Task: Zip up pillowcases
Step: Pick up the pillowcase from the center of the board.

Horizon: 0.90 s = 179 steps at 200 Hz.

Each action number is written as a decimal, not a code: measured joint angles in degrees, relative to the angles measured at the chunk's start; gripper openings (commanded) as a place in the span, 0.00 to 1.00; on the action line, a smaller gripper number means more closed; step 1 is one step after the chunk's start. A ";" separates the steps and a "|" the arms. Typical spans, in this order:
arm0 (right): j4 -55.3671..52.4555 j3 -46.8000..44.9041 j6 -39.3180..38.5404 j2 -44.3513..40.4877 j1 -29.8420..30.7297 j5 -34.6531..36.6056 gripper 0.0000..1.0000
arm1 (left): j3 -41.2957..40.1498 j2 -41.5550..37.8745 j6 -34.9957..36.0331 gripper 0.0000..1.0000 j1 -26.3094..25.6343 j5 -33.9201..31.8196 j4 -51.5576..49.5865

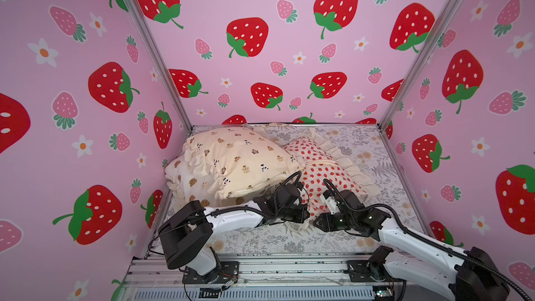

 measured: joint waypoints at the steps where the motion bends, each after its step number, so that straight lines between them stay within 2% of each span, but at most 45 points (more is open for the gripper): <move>1: 0.04 -0.02 -0.02 0.00 0.00 0.00 0.37 | 0.00 -0.02 0.02 0.00 0.00 0.02 0.02; 179: 3.82 -2.75 -0.35 -1.51 -0.28 0.76 0.26 | -1.07 -0.26 0.83 0.00 0.00 1.66 1.49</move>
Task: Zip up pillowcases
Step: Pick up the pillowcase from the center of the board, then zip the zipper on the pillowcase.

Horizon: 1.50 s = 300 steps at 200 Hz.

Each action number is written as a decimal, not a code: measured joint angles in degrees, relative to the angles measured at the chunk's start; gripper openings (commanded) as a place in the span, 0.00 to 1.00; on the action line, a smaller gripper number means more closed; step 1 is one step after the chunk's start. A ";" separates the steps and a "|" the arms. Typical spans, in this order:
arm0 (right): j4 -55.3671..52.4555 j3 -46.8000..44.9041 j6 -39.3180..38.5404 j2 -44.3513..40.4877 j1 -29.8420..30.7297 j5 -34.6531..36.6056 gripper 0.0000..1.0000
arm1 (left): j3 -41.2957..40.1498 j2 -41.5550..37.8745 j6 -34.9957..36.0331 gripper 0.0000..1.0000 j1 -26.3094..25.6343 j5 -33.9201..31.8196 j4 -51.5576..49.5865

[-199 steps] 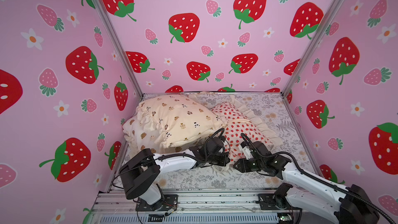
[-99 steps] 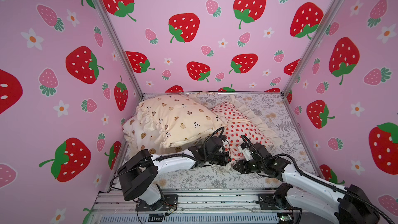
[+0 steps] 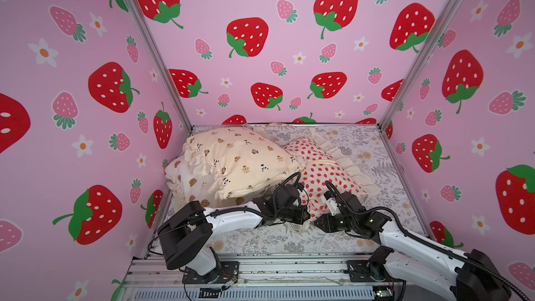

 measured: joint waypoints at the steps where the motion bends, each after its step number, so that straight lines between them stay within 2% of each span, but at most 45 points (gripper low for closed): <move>1: 0.00 0.02 0.02 0.00 0.00 0.00 0.26 | 0.00 0.00 0.00 0.00 0.00 -0.02 0.00; 76: 0.31 0.81 -0.15 0.02 -0.02 -0.13 0.22 | 0.00 -0.07 0.15 0.00 0.00 0.13 0.02; 222: 0.26 2.54 -0.22 1.20 -0.02 0.90 0.00 | 0.00 -1.07 0.46 0.00 0.09 0.09 -0.02; 300: -4.39 5.44 -0.33 0.70 0.00 2.40 0.00 | -0.02 -3.21 1.44 0.00 0.11 -0.63 -1.60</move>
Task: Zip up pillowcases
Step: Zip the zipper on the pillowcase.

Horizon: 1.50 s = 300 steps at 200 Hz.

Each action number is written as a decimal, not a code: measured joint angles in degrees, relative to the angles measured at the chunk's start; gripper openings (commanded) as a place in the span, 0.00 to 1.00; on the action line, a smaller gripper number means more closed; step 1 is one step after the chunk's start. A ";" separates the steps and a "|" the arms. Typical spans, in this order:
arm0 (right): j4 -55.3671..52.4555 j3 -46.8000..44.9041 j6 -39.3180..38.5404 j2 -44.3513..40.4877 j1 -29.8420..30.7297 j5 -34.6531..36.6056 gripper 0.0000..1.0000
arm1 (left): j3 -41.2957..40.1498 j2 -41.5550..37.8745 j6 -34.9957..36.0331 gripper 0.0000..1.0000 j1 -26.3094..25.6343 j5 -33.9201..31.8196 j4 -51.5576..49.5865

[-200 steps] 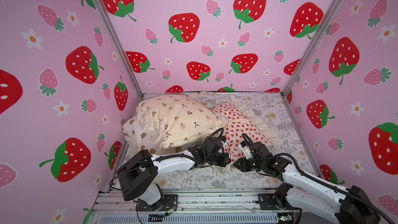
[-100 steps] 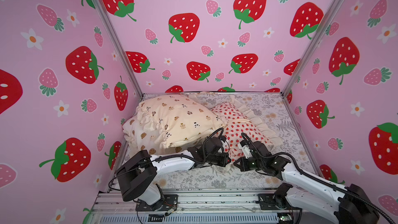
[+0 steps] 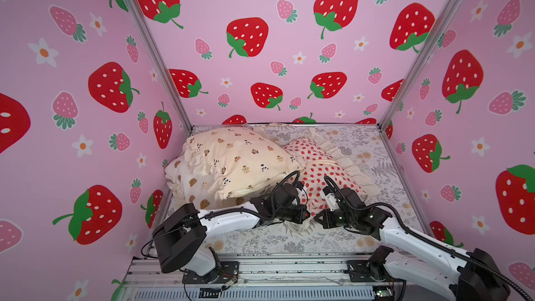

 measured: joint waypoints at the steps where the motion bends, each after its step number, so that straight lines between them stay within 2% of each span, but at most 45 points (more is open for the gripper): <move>1: -0.15 0.07 0.00 -0.04 0.00 0.09 0.00 | 0.00 -0.04 0.00 0.00 0.00 0.00 -0.02; 108: -10.08 3.91 -0.02 -0.46 -0.79 6.19 0.00 | -1.92 -4.48 0.24 0.00 0.87 -1.79 -3.65; 300: -17.16 5.84 -3.56 0.39 -14.49 6.75 0.00 | -6.73 -9.79 -3.26 0.00 7.19 -5.51 -4.92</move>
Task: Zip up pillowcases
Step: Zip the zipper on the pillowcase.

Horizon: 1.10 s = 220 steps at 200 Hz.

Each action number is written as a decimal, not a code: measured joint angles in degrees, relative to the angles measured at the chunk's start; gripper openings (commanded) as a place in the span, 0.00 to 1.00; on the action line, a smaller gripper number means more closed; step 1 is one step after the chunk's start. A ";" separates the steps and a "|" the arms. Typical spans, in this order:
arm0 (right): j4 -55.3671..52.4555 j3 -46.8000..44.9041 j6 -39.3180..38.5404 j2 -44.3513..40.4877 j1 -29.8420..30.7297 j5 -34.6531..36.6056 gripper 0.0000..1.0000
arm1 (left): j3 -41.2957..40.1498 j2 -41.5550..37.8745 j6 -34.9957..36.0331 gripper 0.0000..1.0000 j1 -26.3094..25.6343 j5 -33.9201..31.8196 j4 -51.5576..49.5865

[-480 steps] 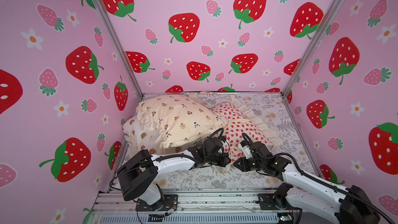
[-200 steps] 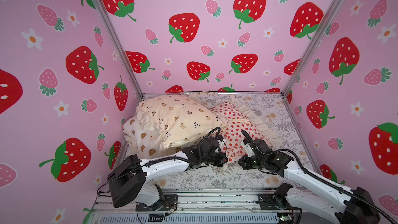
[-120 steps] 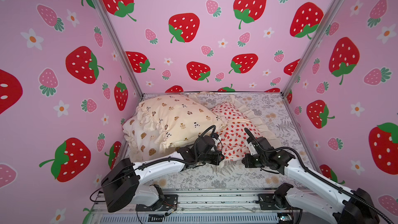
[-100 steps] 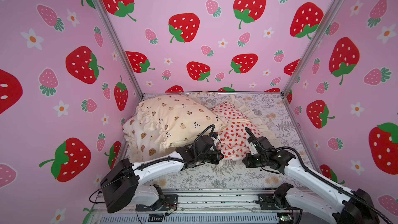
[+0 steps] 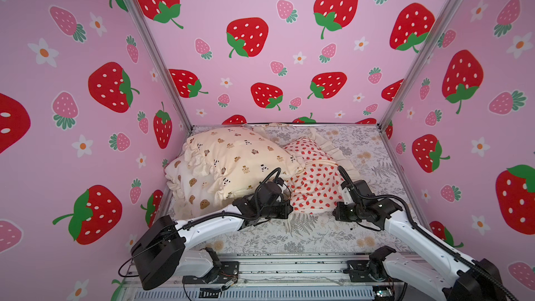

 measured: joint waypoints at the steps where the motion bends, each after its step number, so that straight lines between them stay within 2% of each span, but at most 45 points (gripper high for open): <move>1: 0.00 0.00 0.00 0.00 -0.07 0.02 0.00 | 0.00 -0.02 0.00 0.00 0.02 0.00 0.00; 83: 0.07 1.36 -2.97 2.95 -8.17 0.07 0.00 | -0.90 -2.62 -0.90 0.00 2.43 -1.14 -1.09; 183: 1.86 1.68 -7.37 6.34 -22.93 -1.42 0.00 | -2.60 -4.92 -1.33 0.00 4.17 -1.49 -2.51; 220: 2.84 1.70 -8.26 6.54 -27.89 -4.13 0.00 | -2.60 -5.01 -1.27 0.00 4.17 -0.63 -1.51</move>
